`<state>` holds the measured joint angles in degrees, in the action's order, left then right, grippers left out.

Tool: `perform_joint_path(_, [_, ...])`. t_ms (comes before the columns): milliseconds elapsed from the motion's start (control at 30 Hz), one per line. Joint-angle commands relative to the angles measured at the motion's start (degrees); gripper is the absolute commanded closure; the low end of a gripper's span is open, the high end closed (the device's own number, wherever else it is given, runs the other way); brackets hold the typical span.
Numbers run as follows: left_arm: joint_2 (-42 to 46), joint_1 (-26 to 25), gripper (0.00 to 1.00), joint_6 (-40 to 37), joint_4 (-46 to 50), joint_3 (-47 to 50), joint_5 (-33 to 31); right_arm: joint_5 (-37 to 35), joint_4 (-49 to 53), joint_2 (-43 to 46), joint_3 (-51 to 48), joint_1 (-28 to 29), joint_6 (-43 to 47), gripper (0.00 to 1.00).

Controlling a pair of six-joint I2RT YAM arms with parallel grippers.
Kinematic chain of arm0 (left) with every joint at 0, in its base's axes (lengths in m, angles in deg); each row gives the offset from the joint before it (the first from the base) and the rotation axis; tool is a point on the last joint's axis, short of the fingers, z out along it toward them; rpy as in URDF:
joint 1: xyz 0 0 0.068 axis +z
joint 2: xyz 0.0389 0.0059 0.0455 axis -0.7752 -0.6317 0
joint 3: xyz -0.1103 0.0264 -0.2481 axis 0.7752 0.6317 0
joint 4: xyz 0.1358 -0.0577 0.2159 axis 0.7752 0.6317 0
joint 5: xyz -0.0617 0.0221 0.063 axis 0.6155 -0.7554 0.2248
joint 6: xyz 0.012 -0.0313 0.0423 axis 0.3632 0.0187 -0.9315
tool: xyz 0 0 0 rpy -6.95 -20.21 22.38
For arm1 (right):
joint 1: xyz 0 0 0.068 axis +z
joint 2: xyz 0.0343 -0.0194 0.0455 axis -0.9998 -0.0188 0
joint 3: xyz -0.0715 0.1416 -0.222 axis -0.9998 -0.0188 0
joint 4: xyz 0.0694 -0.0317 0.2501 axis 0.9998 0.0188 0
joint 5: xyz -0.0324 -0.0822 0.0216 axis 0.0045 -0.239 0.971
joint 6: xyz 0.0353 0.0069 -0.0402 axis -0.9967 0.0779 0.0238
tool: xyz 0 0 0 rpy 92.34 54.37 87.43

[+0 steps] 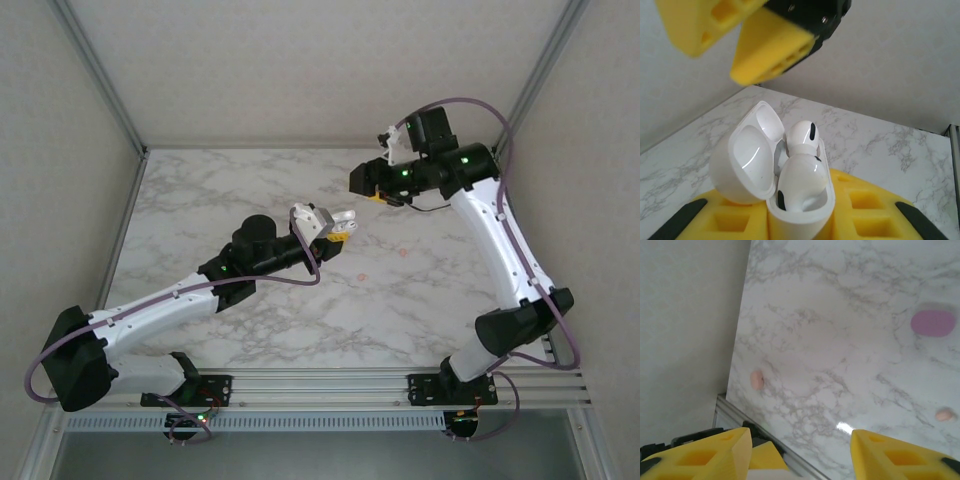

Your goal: Insert the wireless bluetooth earbuds into the charging case

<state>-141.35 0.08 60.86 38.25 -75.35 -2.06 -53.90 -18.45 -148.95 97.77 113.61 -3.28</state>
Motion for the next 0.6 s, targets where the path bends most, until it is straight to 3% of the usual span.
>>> perform_joint_path(0, [0.4,0.3,0.98,-0.5,-1.0,-2.2,2.0,4.9,0.5,-1.4,-0.7,0.8,2.1,0.44])
perform_joint_path(200, [0.6,0.3,0.98,-0.6,-1.1,-2.2,0.8,7.3,3.0,-2.6,-2.3,1.2,5.7,0.45])
perform_joint_path(567, [0.8,0.3,0.99,-0.1,-1.3,-1.9,-1.3,9.1,1.4,4.9,-9.8,1.2,6.9,0.46])
